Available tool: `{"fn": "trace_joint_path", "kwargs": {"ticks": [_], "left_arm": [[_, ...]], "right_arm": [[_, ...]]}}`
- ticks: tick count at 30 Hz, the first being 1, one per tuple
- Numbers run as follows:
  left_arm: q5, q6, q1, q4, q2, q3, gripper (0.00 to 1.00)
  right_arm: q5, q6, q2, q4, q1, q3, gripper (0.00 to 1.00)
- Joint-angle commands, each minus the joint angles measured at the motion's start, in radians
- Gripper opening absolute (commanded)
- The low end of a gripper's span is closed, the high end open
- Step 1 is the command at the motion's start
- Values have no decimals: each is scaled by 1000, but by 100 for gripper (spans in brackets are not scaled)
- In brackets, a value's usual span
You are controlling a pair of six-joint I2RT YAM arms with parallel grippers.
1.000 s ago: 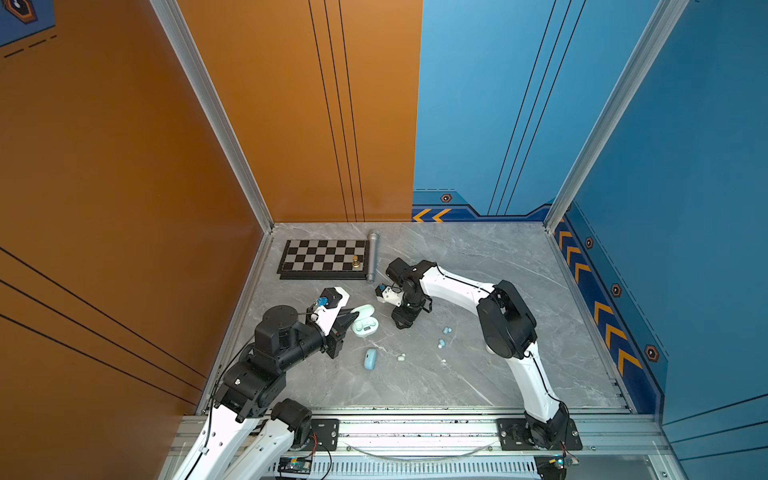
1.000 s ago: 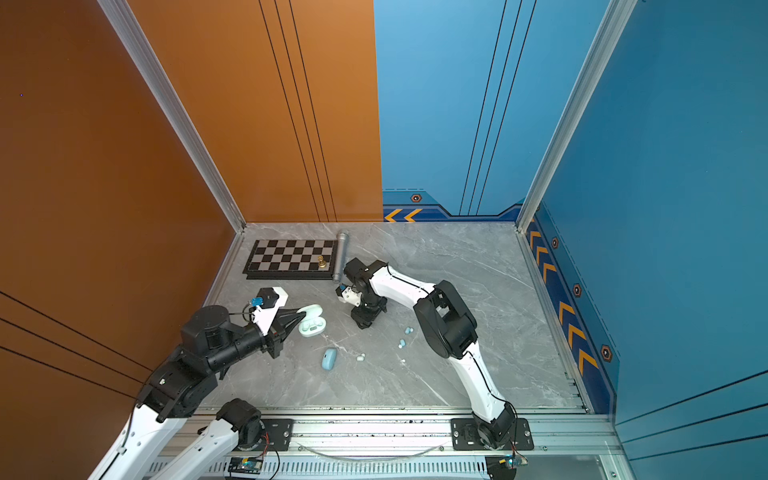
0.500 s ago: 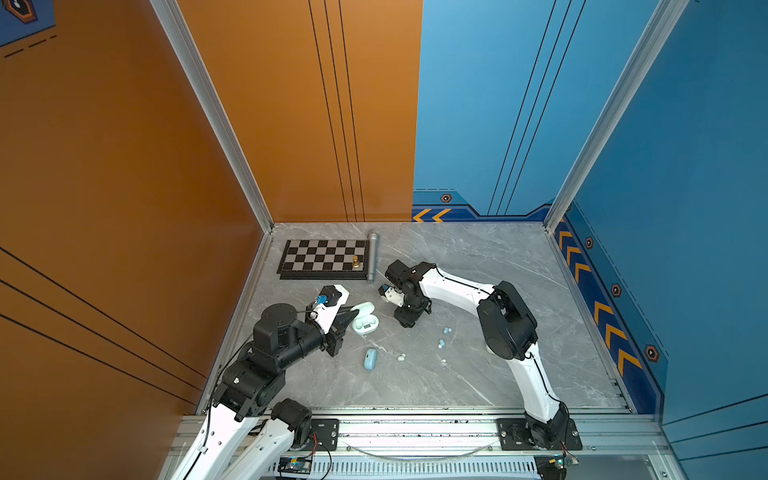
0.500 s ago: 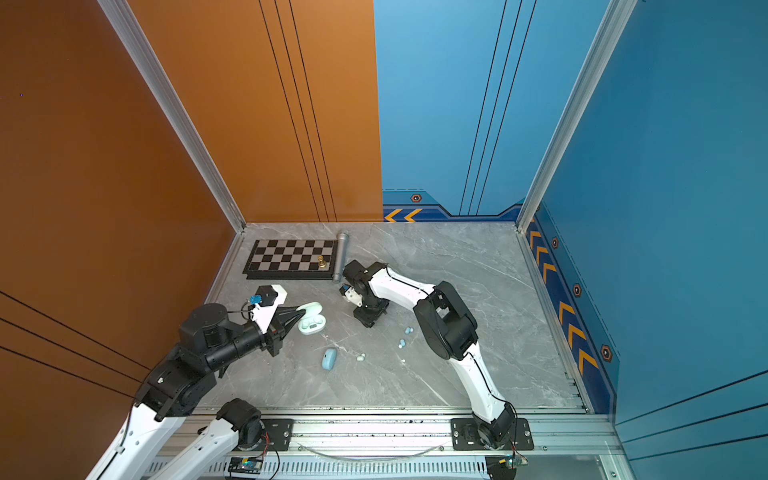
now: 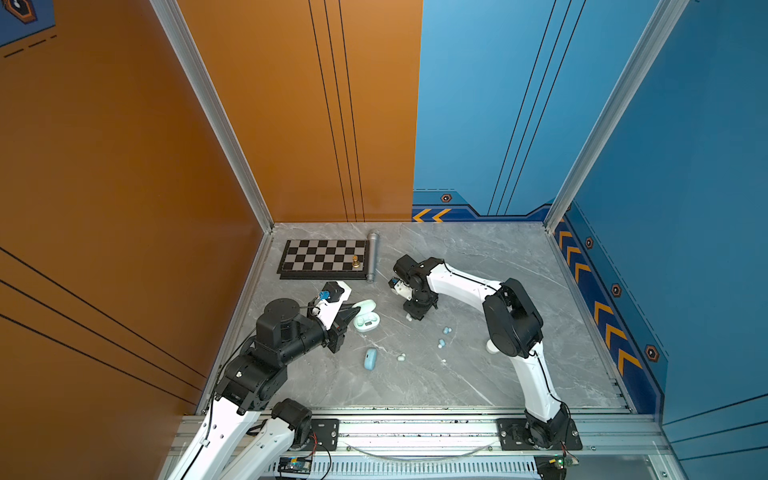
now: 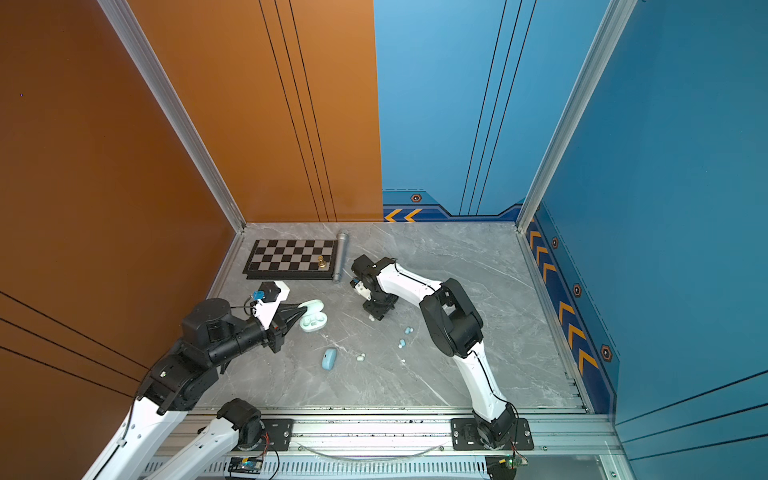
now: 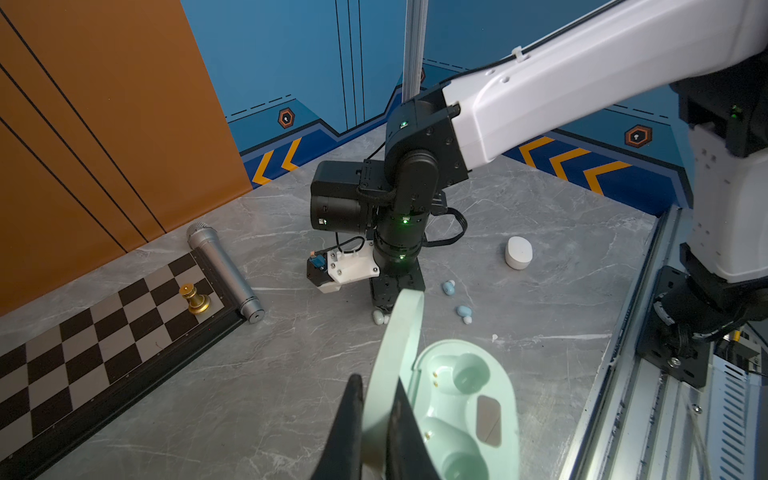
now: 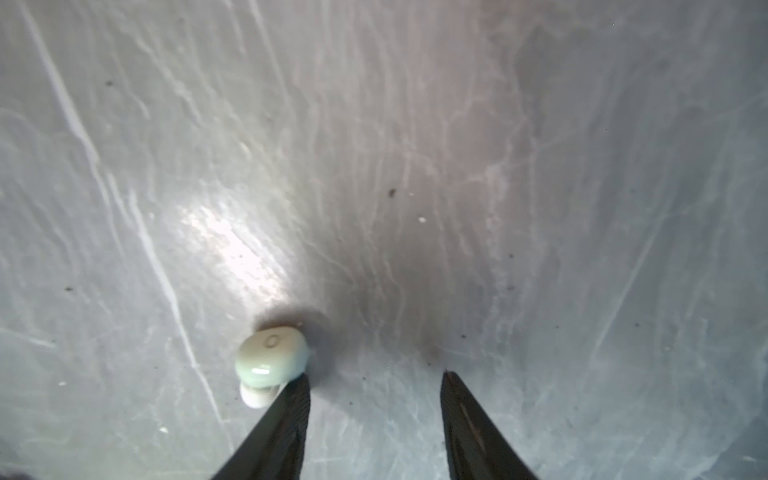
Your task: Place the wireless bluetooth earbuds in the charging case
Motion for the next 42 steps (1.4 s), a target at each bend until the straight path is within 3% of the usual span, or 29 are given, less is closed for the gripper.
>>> {"fn": "trace_joint_path", "kwargs": {"ticks": [1,4,9,14,20,34,42], "left_arm": [[27,17,11,20,0,32,0],[27,17,11,25,3,30,0],[29,10,11,36,2,24,0],[25,1,11,42,-9,9,0],[19,-16,10,64,-25,-15,0],[9,-12,9,66,-43,-31,0],[5,-9,9,67,-45,-24,0]], "right_arm": [[1,60,-82,5,-33,-5,51],[-40,146,-112,14,-48,-7,49],[-232,307,-160,27,-67,5,46],[-235,452,-130,19,-30,29,46],[-117,613,-62,16,43,39,48],[-30,652,34,11,63,46,44],[-53,653,75,14,64,77,34]]}}
